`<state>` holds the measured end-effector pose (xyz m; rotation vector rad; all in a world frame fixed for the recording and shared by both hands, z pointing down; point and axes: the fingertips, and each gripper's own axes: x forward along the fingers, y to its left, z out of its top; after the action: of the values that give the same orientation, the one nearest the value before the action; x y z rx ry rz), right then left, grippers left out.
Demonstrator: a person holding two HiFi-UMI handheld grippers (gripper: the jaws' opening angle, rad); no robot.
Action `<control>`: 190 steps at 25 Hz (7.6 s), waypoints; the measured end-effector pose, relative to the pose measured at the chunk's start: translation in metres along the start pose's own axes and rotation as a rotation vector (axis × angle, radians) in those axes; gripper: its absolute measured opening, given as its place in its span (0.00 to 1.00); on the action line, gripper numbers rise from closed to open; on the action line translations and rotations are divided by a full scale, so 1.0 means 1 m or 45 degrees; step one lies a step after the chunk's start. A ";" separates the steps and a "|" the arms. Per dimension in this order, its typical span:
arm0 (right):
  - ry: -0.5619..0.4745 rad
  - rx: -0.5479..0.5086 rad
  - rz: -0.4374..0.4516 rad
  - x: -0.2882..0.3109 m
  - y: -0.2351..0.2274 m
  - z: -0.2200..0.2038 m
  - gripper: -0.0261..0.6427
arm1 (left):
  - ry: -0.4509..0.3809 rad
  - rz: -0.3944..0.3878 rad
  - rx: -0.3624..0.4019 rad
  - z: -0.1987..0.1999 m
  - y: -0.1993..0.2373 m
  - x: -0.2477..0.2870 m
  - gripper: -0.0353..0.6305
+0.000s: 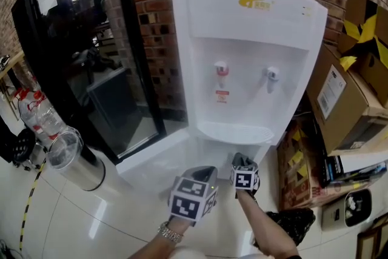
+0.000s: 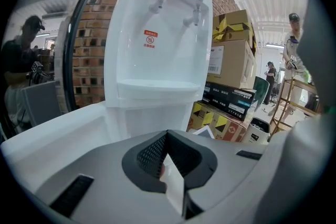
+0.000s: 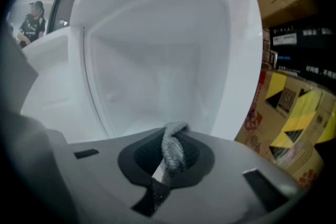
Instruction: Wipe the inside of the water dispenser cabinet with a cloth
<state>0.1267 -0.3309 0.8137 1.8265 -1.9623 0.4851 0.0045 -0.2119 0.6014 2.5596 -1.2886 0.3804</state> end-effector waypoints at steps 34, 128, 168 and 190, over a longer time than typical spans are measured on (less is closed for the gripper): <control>0.096 -0.111 0.298 0.070 0.097 -0.031 0.05 | 0.054 0.073 -0.037 -0.015 0.042 -0.016 0.06; 0.154 -0.022 0.007 0.070 -0.001 -0.055 0.05 | 0.040 0.003 -0.060 -0.011 0.024 -0.004 0.06; 0.077 -0.040 0.175 0.095 0.050 -0.040 0.05 | 0.056 0.050 -0.064 -0.014 0.043 -0.020 0.06; 0.190 0.075 0.113 -0.159 0.020 0.030 0.05 | 0.118 0.137 -0.147 0.065 -0.008 -0.031 0.06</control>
<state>0.1130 -0.2094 0.7059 1.6908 -1.9523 0.6930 0.0007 -0.2057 0.5293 2.3562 -1.3757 0.4273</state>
